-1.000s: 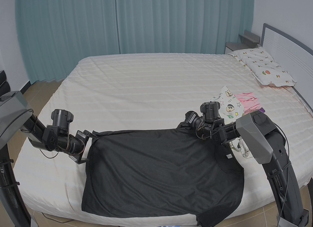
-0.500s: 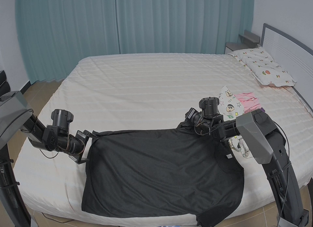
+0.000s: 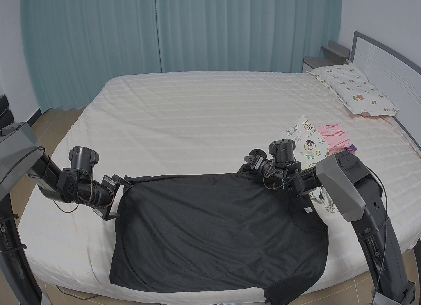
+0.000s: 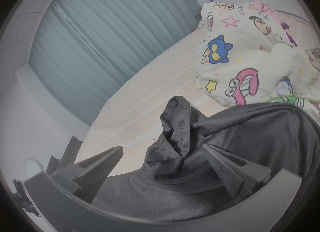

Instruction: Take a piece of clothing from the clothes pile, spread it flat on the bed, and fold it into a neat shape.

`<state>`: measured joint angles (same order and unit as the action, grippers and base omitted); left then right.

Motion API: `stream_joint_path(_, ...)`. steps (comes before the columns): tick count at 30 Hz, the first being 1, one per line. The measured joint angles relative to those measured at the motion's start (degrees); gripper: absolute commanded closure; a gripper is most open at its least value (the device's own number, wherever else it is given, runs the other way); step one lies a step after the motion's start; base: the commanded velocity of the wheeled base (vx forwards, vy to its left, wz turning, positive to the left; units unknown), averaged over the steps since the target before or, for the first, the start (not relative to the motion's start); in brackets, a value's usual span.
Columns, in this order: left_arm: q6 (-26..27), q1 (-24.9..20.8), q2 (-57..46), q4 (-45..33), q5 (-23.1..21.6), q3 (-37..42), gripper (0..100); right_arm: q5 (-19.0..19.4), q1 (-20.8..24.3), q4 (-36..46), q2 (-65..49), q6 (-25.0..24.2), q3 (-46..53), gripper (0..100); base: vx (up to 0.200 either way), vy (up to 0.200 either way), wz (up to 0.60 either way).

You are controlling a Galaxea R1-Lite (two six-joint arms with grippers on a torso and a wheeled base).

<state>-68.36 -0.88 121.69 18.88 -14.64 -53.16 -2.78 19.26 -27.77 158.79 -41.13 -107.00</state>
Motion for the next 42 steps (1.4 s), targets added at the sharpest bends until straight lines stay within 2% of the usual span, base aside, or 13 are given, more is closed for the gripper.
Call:
stream_joint_path(5, 0.1, 0.0, 0.0, 0.0, 0.0, 0.0, 0, 0.0, 0.0, 0.4, 1.2, -1.3, -2.0, 0, 0.000, 0.000, 0.00)
stream_joint_path(6, 0.1, 0.0, 0.0, 0.0, 0.0, 0.0, 0, 0.0, 0.0, 0.4, 1.4, -1.4, -2.3, 100, 0.000, 0.000, 0.00)
stream_joint_path(21, 0.1, -0.1, 0.0, 0.0, 0.0, 0.1, 0, 0.0, 0.2, -0.6, 1.7, -3.4, -6.1, 100, 0.000, 0.000, 0.00)
stream_joint_path(29, 0.1, -0.1, 0.0, 0.0, 0.0, 0.1, 0, 0.0, 1.9, -2.1, 1.5, -3.1, -7.5, 100, 0.000, 0.000, 0.00)
stream_joint_path(30, 0.1, -0.1, 0.0, 0.0, 0.0, 0.1, 0, 0.0, 2.1, -2.5, 1.5, -3.0, -7.5, 0, 0.000, 0.000, 0.00)
stream_joint_path(38, 0.1, -0.1, 0.0, 0.0, 0.0, 0.1, 0, -0.1, 3.0, -9.2, 1.6, -1.9, -7.6, 0, 0.000, 0.000, 0.00)
stream_joint_path(42, 0.1, -0.1, 0.0, 0.0, 0.0, 0.1, 0, 0.0, 3.3, -9.6, 2.1, -1.0, -7.6, 0, 0.000, 0.000, 0.00)
